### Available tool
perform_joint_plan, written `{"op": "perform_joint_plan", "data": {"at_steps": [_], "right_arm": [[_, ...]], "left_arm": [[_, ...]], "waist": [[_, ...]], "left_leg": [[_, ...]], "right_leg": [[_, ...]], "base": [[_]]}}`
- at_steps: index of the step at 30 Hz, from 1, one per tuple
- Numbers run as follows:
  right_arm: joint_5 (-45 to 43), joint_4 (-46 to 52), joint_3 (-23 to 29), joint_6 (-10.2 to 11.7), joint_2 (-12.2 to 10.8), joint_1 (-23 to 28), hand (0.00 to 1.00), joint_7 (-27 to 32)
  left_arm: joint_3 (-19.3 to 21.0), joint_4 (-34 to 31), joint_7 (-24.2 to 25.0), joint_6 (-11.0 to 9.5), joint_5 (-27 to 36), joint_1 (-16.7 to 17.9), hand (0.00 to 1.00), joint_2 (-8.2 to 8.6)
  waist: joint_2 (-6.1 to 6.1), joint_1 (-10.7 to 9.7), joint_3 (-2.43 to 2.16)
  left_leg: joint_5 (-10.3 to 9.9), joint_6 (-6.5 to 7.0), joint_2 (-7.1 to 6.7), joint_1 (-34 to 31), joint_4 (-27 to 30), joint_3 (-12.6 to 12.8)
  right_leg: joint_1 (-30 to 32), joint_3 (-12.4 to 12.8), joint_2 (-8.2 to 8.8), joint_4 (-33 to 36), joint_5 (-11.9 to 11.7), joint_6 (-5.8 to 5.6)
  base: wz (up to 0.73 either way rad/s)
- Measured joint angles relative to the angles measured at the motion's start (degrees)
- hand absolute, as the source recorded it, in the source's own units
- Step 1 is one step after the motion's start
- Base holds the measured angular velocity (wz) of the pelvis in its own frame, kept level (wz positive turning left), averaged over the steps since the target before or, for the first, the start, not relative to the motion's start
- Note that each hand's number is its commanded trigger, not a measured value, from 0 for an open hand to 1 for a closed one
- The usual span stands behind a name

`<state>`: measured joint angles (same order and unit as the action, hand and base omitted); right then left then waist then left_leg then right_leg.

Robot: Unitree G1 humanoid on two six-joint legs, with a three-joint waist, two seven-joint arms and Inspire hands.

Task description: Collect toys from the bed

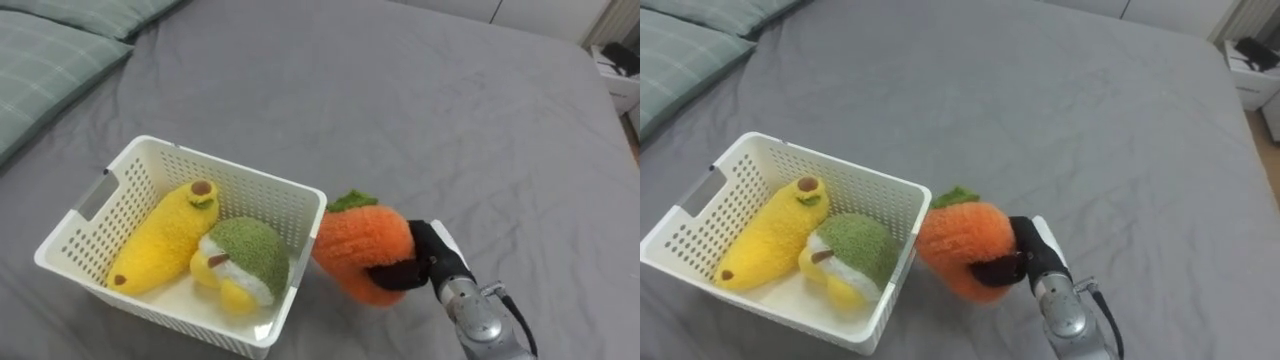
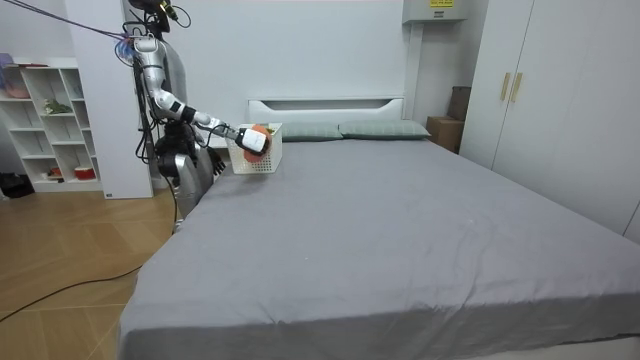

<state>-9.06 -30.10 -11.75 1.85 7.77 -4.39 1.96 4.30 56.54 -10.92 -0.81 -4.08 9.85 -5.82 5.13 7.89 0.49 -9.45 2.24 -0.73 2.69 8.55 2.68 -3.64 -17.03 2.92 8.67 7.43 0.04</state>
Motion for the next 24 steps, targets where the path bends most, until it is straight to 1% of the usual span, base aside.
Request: {"op": "perform_joint_plan", "data": {"at_steps": [2, 4, 7, 10, 14, 20, 24], "right_arm": [[-0.2, 1.4, 0.1, 0.0, 0.3, 0.0, 1.0, 0.2], [-0.6, 5.4, 0.1, -0.2, 1.4, 0.0, 1.0, 0.5], [-0.6, 11.4, 0.6, -0.2, 2.1, 0.0, 1.0, 1.6], [-0.6, 16.0, 1.7, 0.1, 2.1, 0.0, 1.0, 2.9], [-0.6, 19.4, 1.9, 0.1, 2.2, 0.0, 1.0, 3.3], [-0.7, 22.4, 2.6, -0.1, 2.2, 0.0, 1.0, 2.7], [-0.9, 24.8, 4.0, -0.2, 2.2, 0.0, 1.0, 1.5]], "left_arm": [[0.0, 0.3, 0.1, 0.0, 0.0, -0.1, 0.0, 0.0], [0.0, 0.4, 0.3, -0.1, 0.0, -0.1, 0.0, -0.01], [0.1, 0.9, 0.4, -0.1, 0.0, -0.1, 0.0, -0.18], [0.7, 1.0, 0.4, -0.1, -0.1, -0.1, 0.0, -0.01], [1.4, 0.9, 0.4, 0.0, -0.1, 0.1, 0.0, 0.17], [2.5, 0.8, 0.7, 0.0, -0.5, 0.1, 0.0, 0.48], [3.0, 0.8, 1.4, 0.1, -0.6, 0.1, 0.0, 0.46]], "waist": [[0.0, 0.1, 0.03], [-0.04, 0.4, 0.06], [-0.05, 0.2, 0.06], [0.02, 0.3, 0.01], [0.1, 0.4, -0.05], [0.09, 0.2, -0.08], [0.12, 0.2, -0.22]], "left_leg": [[0.0, 0.0, -0.01, 0.0, -0.2, 0.0], [0.0, 0.0, 0.01, -0.1, -0.3, 0.6], [0.0, 0.01, 0.01, 0.0, -0.3, 0.9], [0.0, 0.01, 0.01, 0.3, -0.7, 1.3], [0.0, 0.01, 0.04, 0.6, -1.0, 1.7], [0.0, 0.06, 0.12, 0.7, -1.0, 1.7], [0.0, 0.06, 0.08, 0.8, -1.0, 1.8]], "right_leg": [[0.0, 0.1, 0.0, 0.0, 0.0, 0.0], [0.6, 0.9, -0.09, 0.2, 0.0, 0.02], [0.8, 1.3, -0.12, 0.2, 0.0, -0.01], [0.8, 1.5, -0.17, 0.1, 0.0, -0.02], [0.8, 2.0, -0.26, 0.1, 0.0, -0.02], [0.8, 2.3, -0.23, 0.1, 0.0, -0.05], [0.7, 2.3, -0.2, 0.2, -0.1, -0.08]], "base": [[-0.02], [-0.13], [-0.08], [-0.05], [-0.07], [-0.01], [0.0]]}}
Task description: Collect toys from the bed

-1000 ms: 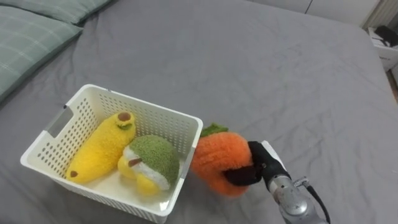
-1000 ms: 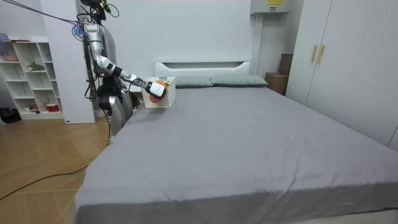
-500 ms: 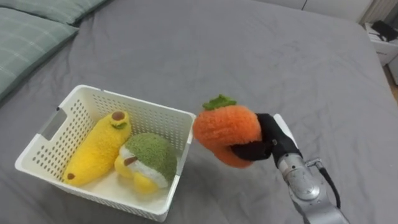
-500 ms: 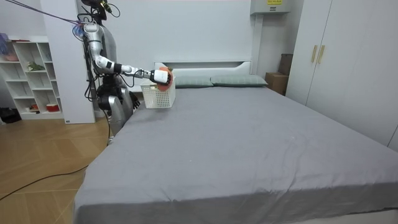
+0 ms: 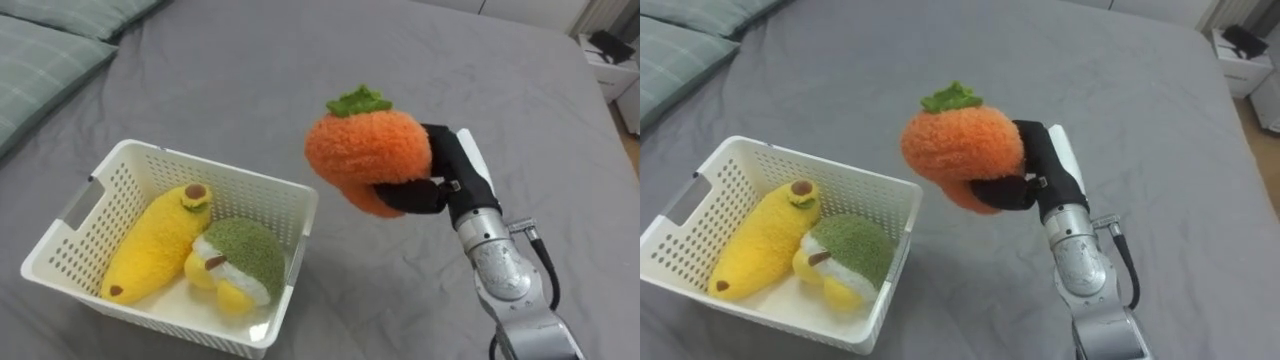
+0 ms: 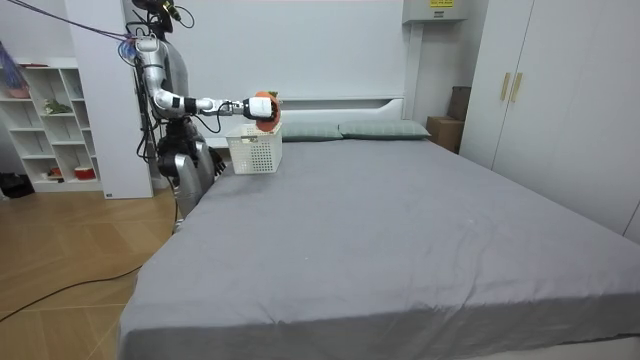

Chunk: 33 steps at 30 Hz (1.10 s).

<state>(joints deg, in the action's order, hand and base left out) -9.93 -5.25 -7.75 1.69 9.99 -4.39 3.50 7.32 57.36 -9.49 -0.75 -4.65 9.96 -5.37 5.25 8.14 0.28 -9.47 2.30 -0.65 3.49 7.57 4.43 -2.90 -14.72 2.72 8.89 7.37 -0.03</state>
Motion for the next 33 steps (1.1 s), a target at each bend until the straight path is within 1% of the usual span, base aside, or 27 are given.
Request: {"op": "perform_joint_plan", "data": {"at_steps": [6, 11, 14, 20, 28, 29, 30, 31, 32, 33], "right_arm": [[0.0, 1.8, 0.6, 0.0, 0.0, 0.0, 1.0, 0.0], [0.1, 1.9, 0.6, 0.0, 0.0, 0.0, 1.0, 0.0], [0.1, 2.9, 0.6, 0.0, 0.0, 0.0, 1.0, -0.4], [0.1, 8.1, 0.1, 0.0, -0.1, 0.0, 1.0, -0.7], [-0.7, 8.5, -0.2, 0.1, -0.6, -0.4, 1.0, -1.3], [-0.7, 8.5, -0.2, 0.1, -0.6, -0.5, 0.98, -1.3], [-0.6, 8.5, -0.5, 0.1, -0.6, -0.6, 0.92, -1.4], [-0.5, 8.5, -0.8, 0.1, -0.6, -0.8, 0.85, -1.8], [-0.4, 8.5, -1.2, 0.0, -0.6, -1.0, 0.73, -1.8], [-0.4, 8.5, -2.0, 0.0, -0.6, -1.4, 0.7, -1.8]], "left_arm": [[0.5, 0.2, 0.0, 0.0, 0.0, 0.1, 0.0, -0.04], [0.5, 0.2, 0.1, 0.0, 0.0, 0.1, 0.0, -0.05], [0.5, 0.3, 0.2, 0.0, 0.1, 0.1, 0.0, -0.04], [0.4, 0.5, 1.0, -0.1, 0.0, 0.1, 0.0, -0.12], [0.2, 0.5, 1.3, -0.2, 0.1, -0.4, 0.0, -0.17], [0.2, 0.5, 1.3, -0.2, 0.1, -0.4, 0.0, -0.2], [0.2, 0.5, 1.2, -0.3, 0.1, -0.4, 0.0, -0.27], [0.2, 0.5, 1.2, -0.4, 0.1, -0.4, 0.0, -0.33], [0.2, 0.5, 1.2, -0.5, 0.2, -0.5, 0.0, -0.36], [0.2, 0.5, 1.2, -0.5, 0.2, -0.5, 0.0, -0.42]], "waist": [[0.31, 0.0, -0.26], [0.31, 0.0, -0.26], [0.19, 0.1, -0.17], [-0.06, 0.4, 0.04], [0.27, 2.2, 0.19], [0.3, 2.4, 0.21], [0.4, 2.5, 0.23], [0.53, 2.7, 0.23], [0.57, 2.8, 0.25], [0.66, 2.9, 0.32]], "left_leg": [[0.0, 0.0, -0.01, 0.1, 0.0, 0.0], [0.0, 0.01, -0.01, 0.1, 0.0, 0.0], [0.0, 0.01, -0.02, 0.1, 0.0, 0.1], [0.0, 0.0, -0.04, 0.1, -0.2, 0.0], [0.0, 0.0, -0.09, 0.1, -0.3, -0.3], [0.0, 0.0, -0.09, 0.1, -0.3, -0.3], [0.0, 0.0, -0.1, 0.1, -0.3, -0.3], [0.0, 0.0, -0.1, 0.1, -0.2, -0.3], [0.0, 0.0, -0.09, 0.1, -0.2, -0.3], [0.0, 0.0, -0.09, 0.1, -0.2, -0.4]], "right_leg": [[-0.1, 0.0, 0.01, 0.1, 0.0, 0.0], [-0.1, 0.0, 0.04, 0.1, 0.0, -0.03], [-0.1, 0.2, 0.01, 0.1, 0.0, -0.03], [-0.1, 0.1, -0.03, 0.0, 0.0, -0.03], [-0.1, 0.2, -0.11, -0.1, 0.0, -0.03], [-0.1, 0.2, -0.12, -0.1, 0.0, -0.03], [-0.1, 0.2, -0.13, -0.1, 0.0, -0.03], [-0.1, 0.2, -0.13, -0.1, 0.0, -0.03], [-0.1, 0.2, -0.14, -0.1, 0.0, -0.02], [-0.1, 0.2, -0.15, -0.1, 0.0, -0.02]], "base": [[0.0], [0.0], [0.0], [0.0], [0.0], [0.0], [0.0], [0.0], [0.0], [0.0]]}}
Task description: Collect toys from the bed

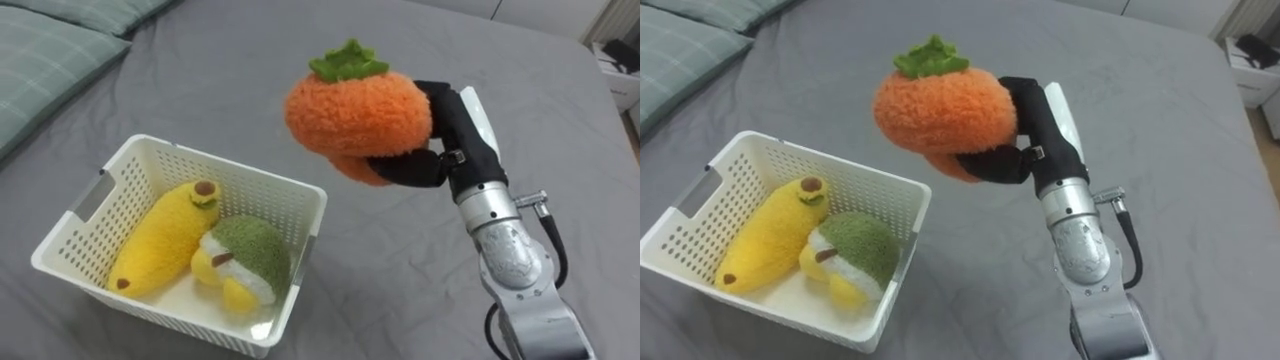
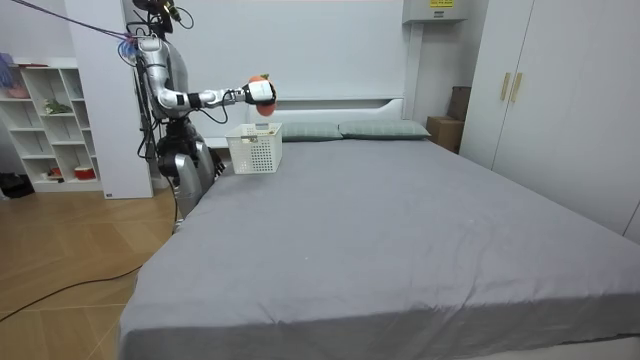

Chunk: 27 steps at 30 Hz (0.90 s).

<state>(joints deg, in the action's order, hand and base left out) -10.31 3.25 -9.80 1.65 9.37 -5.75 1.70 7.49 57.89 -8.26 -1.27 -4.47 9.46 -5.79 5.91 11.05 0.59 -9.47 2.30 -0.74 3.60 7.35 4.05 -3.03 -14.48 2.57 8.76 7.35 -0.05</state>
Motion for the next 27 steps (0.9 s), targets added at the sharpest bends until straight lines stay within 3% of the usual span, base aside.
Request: {"op": "perform_joint_plan", "data": {"at_steps": [4, 6, 7, 13, 27], "right_arm": [[-0.9, 0.0, -3.5, -0.6, -0.1, -1.7, 0.24, -0.5], [-1.3, 0.0, -4.9, -0.8, -0.2, -2.5, 0.07, -0.8], [-1.3, 0.0, -5.5, -1.0, -0.3, -2.8, 0.03, -1.2], [-2.3, 0.0, -9.0, -1.9, -0.3, -3.5, 0.03, -3.2], [-6.3, -0.6, -13.5, -3.1, -1.8, -3.6, 0.05, -4.5]], "left_arm": [[-0.3, 0.0, 0.2, 0.0, -0.1, -0.8, 0.0, -0.32], [-0.9, 0.0, 0.3, 0.0, -0.1, -1.1, 0.0, -0.59], [-0.9, 0.0, 0.3, 0.0, -0.1, -1.1, 0.0, -0.6], [-2.0, -0.3, 0.9, 0.1, -0.1, -1.6, 0.0, -0.7], [-2.1, -2.9, 2.5, 0.5, -2.1, -2.2, 0.0, 0.24]], "waist": [[0.56, 0.4, 0.09], [0.79, 0.6, 0.13], [0.95, 0.9, 0.04], [1.38, 3.0, 0.06], [1.4, 6.4, 0.07]], "left_leg": [[0.0, 0.0, 0.0, -0.8, 0.0, -1.2], [0.0, 0.0, -0.01, -1.1, 0.2, -1.7], [0.0, 0.01, -0.04, -1.3, 0.2, -2.0], [0.0, 0.02, -0.23, -1.8, 0.4, -3.0], [0.0, 0.03, -0.66, -2.3, 0.5, -4.7]], "right_leg": [[0.1, -1.5, 0.22, 0.0, 0.0, 0.0], [0.1, -1.8, 0.29, -0.1, 0.0, 0.0], [0.1, -2.5, 0.37, -0.1, 0.0, -0.01], [0.2, -3.6, 0.41, -0.2, 0.0, -0.03], [0.1, -3.6, 0.47, -0.3, 0.1, -0.1]], "base": [[0.14], [0.16], [0.14], [0.1], [0.04]]}}
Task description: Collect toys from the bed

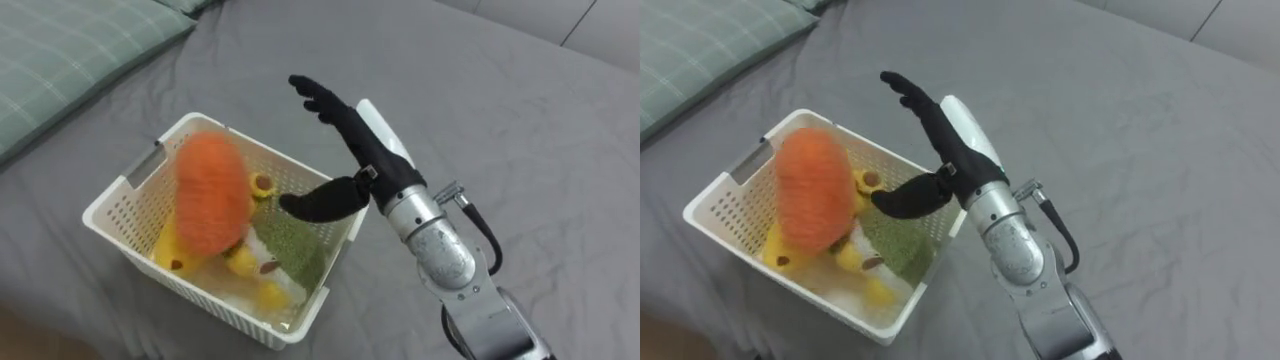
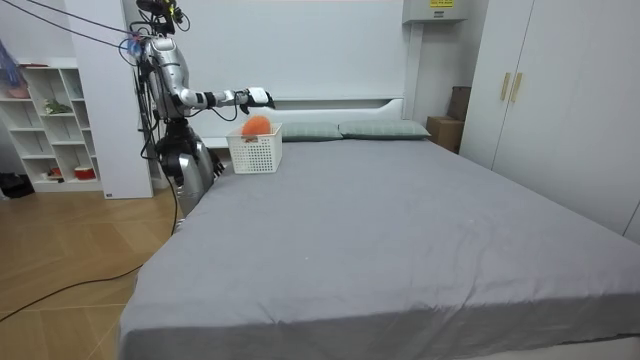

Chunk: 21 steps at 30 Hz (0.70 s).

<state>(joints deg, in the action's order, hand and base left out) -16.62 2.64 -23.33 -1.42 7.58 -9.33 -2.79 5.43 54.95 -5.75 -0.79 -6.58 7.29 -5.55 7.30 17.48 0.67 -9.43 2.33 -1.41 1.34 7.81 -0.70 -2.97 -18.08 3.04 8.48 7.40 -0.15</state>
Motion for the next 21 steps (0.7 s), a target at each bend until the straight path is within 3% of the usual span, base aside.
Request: {"op": "perform_joint_plan", "data": {"at_steps": [7, 13, 21], "right_arm": [[0.0, -2.1, -1.5, -1.6, -0.2, 0.0, 0.05, -2.4], [0.1, -4.8, -3.1, -3.2, -0.5, 0.0, 0.0, -3.1], [0.4, -5.1, -3.1, -3.3, -0.4, 0.0, 0.0, -2.9]], "left_arm": [[0.1, 0.2, -0.3, 0.4, -0.5, 0.0, 0.0, -0.37], [0.1, 0.2, -0.6, 0.5, -0.2, 0.0, 0.0, -0.9], [0.1, 0.2, -2.2, 0.5, -0.2, 0.1, 0.0, -0.58]], "waist": [[0.82, 0.4, 0.04], [1.75, 0.6, 0.48], [2.04, 1.2, 0.4]], "left_leg": [[0.1, 0.05, -0.27, -0.5, 0.3, -1.1], [0.1, 0.04, -0.34, -0.9, 0.9, -1.3], [0.1, 0.04, -0.33, -0.9, 0.9, -1.2]], "right_leg": [[-0.2, -1.0, 0.2, 0.1, 0.1, -0.08], [-0.1, -1.0, 0.25, 0.1, 0.1, -0.08], [-0.1, -1.0, 0.24, 0.1, 0.0, -0.08]], "base": [[0.07], [0.02], [0.0]]}}
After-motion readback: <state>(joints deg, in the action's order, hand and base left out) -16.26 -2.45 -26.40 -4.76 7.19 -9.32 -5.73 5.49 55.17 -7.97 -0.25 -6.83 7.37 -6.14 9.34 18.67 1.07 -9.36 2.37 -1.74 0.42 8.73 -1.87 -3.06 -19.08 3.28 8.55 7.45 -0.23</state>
